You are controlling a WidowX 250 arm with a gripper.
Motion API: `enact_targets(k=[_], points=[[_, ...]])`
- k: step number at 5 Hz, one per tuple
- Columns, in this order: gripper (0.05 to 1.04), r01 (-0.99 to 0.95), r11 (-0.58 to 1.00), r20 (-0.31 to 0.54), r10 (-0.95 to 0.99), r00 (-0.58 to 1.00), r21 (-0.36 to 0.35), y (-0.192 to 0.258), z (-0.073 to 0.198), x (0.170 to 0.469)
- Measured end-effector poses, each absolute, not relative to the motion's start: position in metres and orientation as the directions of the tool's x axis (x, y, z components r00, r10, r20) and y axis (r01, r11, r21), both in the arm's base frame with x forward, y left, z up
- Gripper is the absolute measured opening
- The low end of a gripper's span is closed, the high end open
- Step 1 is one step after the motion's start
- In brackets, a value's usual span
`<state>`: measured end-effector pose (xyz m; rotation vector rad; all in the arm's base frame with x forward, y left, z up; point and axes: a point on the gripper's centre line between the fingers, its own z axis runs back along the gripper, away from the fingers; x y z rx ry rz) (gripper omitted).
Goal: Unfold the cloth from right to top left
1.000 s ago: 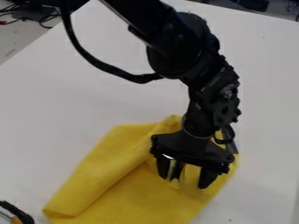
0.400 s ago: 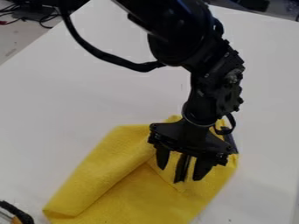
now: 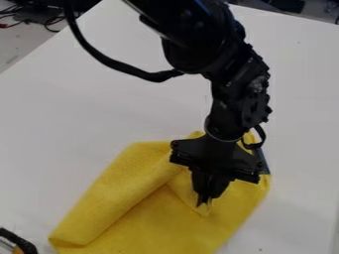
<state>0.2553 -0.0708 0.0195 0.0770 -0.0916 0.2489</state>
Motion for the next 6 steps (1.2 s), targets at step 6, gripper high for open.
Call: enact_targets(k=[6], points=[[0.055, -0.221, 0.958, 0.166, 0.192, 0.967, 0.183, -0.013, 0.085, 0.300]])
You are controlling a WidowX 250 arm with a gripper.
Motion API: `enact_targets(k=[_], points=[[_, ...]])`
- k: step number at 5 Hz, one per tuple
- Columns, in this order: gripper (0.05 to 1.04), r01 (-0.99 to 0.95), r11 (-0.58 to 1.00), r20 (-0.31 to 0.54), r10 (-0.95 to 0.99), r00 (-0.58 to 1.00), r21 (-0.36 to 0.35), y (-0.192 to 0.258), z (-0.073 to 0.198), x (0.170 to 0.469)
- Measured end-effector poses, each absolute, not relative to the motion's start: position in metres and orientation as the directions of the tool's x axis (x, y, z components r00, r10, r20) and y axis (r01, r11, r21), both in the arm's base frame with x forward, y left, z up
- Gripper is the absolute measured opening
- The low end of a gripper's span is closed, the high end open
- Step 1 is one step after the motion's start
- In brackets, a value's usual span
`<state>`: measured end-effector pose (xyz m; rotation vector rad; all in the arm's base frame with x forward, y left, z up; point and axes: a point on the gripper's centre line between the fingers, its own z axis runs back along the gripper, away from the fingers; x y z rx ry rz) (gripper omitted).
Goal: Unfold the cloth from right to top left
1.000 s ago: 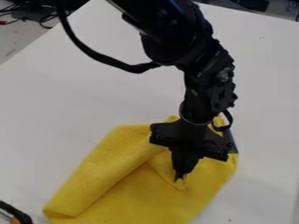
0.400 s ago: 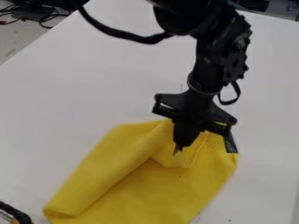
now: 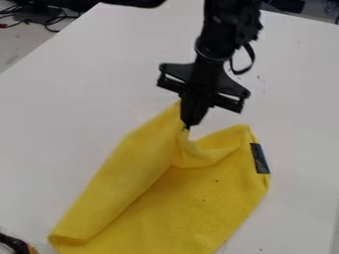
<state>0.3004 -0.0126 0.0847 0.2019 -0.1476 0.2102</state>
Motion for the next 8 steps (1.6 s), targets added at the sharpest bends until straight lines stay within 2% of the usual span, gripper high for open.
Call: enact_targets(k=[1, 3, 4, 5, 6, 8], points=[[0.055, -0.264, 0.948, 0.207, 0.226, 0.952, 0.178, 0.020, 0.093, 0.307], [0.055, -0.360, 0.927, 0.328, 0.309, 0.893, 0.107, 0.060, 0.093, 0.326], [0.055, -0.373, 0.924, 0.318, 0.329, 0.889, 0.086, 0.069, 0.074, 0.333], [0.055, -0.388, 0.918, 0.321, 0.345, 0.882, 0.081, 0.076, 0.067, 0.351], [0.055, -0.534, 0.838, 0.308, 0.481, 0.821, 0.115, 0.086, 0.052, 0.359], [0.055, -0.678, 0.734, 0.287, 0.639, 0.713, 0.050, 0.081, 0.036, 0.371]])
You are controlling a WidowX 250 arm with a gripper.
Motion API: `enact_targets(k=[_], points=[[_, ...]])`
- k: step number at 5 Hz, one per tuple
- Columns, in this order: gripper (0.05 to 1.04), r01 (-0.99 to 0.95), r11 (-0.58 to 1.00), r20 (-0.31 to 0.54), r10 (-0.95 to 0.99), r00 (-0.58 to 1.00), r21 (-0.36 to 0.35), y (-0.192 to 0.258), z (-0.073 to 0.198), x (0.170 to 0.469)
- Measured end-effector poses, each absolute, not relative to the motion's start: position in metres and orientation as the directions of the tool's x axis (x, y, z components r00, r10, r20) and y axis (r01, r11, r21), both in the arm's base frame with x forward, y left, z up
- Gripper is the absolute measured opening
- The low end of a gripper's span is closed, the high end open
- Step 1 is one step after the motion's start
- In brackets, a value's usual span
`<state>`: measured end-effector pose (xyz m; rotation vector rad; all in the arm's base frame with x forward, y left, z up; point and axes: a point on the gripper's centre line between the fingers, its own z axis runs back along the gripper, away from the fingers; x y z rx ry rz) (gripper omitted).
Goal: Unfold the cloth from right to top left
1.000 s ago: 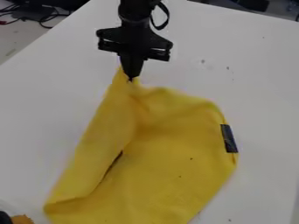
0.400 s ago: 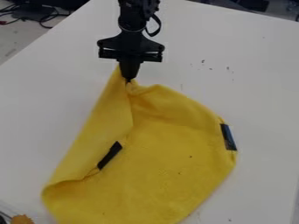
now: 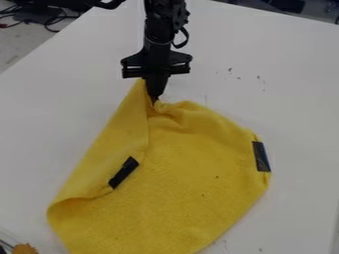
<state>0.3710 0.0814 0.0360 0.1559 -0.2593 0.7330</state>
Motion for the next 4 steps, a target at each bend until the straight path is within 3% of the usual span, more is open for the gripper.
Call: enact_targets(k=[1, 2, 3, 4], points=[[0.079, -0.700, 0.714, 0.305, 0.663, 0.684, 0.017, 0.079, 0.025, 0.367], [0.227, -0.717, 0.697, 0.333, 0.674, 0.660, 0.010, 0.082, 0.018, 0.363], [0.485, -0.713, 0.701, 0.323, 0.669, 0.670, 0.027, 0.082, 0.017, 0.360], [0.790, -0.670, 0.742, 0.360, 0.616, 0.701, 0.033, 0.084, 0.038, 0.364]])
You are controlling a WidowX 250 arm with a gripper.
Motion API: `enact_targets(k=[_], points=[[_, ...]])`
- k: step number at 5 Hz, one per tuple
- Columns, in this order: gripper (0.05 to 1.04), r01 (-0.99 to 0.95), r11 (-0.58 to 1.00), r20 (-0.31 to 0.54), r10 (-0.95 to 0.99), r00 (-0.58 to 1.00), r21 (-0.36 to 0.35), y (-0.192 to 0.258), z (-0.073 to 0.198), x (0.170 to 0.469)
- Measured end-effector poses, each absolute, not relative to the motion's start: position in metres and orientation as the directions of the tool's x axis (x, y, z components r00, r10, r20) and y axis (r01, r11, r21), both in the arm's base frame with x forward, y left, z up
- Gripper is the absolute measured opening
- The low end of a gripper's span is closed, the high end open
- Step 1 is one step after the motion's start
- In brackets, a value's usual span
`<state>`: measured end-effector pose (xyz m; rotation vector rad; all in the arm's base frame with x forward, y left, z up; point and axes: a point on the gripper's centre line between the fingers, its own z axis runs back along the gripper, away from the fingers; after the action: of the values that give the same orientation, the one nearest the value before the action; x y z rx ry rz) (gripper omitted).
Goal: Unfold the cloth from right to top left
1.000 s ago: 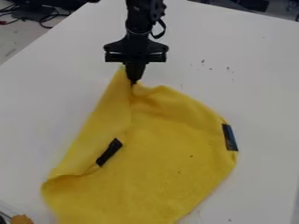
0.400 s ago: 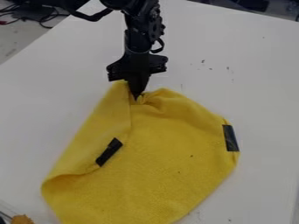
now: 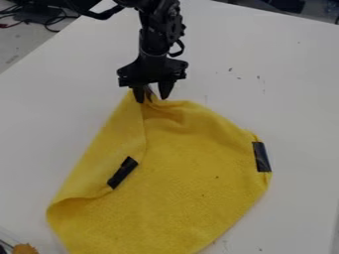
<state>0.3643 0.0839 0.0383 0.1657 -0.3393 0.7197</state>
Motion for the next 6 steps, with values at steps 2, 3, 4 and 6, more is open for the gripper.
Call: enact_targets(k=[2, 3, 4, 6], points=[[1.003, -0.364, 0.930, 0.350, 0.325, 0.878, 0.048, 0.058, 0.094, 0.373], [0.999, -0.281, 0.959, 0.252, 0.265, 0.931, 0.027, 0.030, 0.098, 0.351], [0.999, -0.265, 0.963, 0.188, 0.254, 0.949, 0.038, 0.000, 0.087, 0.312], [0.999, -0.302, 0.952, 0.167, 0.290, 0.942, 0.053, -0.022, 0.087, 0.300]])
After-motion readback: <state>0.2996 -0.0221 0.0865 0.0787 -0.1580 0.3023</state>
